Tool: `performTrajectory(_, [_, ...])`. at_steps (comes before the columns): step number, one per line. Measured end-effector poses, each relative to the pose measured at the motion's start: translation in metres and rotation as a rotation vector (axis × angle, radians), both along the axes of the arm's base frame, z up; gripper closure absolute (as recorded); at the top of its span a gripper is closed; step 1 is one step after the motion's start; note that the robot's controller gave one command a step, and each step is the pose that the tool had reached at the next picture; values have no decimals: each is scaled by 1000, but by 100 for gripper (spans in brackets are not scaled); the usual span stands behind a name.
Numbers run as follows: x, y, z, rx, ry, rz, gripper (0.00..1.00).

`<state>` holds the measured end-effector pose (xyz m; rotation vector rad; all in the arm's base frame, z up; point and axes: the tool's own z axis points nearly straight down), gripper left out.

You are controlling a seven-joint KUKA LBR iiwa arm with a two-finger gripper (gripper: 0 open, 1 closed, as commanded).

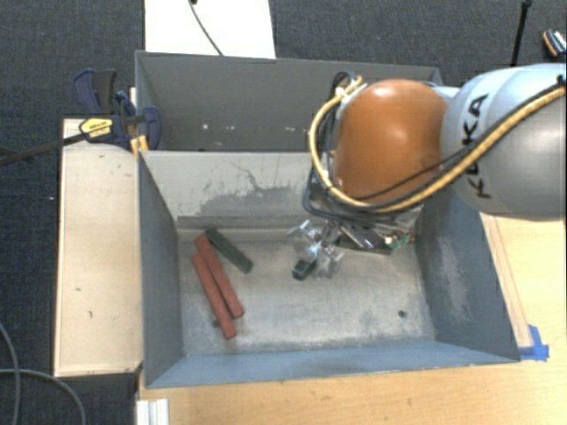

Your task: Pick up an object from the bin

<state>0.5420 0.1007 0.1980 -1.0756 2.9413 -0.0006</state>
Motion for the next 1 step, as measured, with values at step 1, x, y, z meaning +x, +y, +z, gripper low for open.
performTrajectory(1, [51,2,86,-3,-1,239,100])
